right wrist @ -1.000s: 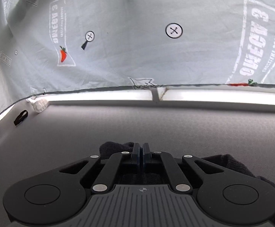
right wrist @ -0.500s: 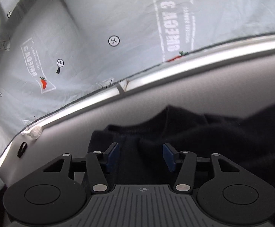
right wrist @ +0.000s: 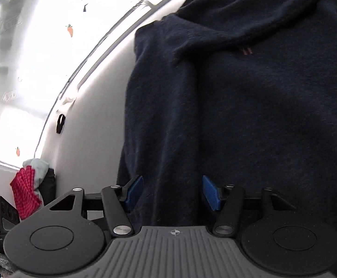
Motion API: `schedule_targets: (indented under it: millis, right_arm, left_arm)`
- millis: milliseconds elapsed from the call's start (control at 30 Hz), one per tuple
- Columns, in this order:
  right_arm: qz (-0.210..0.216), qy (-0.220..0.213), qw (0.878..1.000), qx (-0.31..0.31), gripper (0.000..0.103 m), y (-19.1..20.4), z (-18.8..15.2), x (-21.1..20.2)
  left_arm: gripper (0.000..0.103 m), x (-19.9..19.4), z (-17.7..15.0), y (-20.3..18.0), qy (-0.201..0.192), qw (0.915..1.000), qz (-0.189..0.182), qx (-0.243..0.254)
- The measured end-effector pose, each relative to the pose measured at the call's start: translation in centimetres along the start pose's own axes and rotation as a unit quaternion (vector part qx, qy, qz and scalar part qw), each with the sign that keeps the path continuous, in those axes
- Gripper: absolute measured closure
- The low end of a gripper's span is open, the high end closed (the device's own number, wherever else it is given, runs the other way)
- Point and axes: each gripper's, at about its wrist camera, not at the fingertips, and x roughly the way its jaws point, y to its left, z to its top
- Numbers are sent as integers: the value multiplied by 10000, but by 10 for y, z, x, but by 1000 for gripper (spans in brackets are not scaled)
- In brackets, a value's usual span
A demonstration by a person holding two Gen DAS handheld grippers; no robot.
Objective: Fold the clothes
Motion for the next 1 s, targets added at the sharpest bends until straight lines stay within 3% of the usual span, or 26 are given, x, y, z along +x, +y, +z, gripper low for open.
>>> schedule_targets:
  millis: [167,267,333,433,600,733,900,1000]
  right_arm:
    - [-211,412,9988,135,39,-6,-15,6]
    - [286,554,9963,585,39,-13,-26,12]
    - [635,482,9937,786,50,-14,-30,17]
    - [1125,564,9870,1002,54,-13,-29,29]
    - [2280,642,9613,1407,52,1,-25,43]
    - [1960,908,9639,1556,50,-1,-27,58]
    - [1689,608,9688,1709,48,-14,-34,32]
    - [1838,426,9536,2347,48,-37,-41,24]
  left_arm:
    - [58,-5,-19,6,3,9999,-67,-133]
    - [58,-11,-28,10,-10,9998,-74,-164]
    - [58,-17,-33,14,-66,9998,-102,-134]
    - [57,-26,-40,16,-158,9997,-139,-97]
    - [48,-35,-46,12,-367,9991,-213,23]
    - [46,-39,-47,9,-441,9986,-289,7]
    - [43,-41,-44,0,-584,9981,-76,182]
    - [36,-38,-38,-17,-629,9961,-17,625]
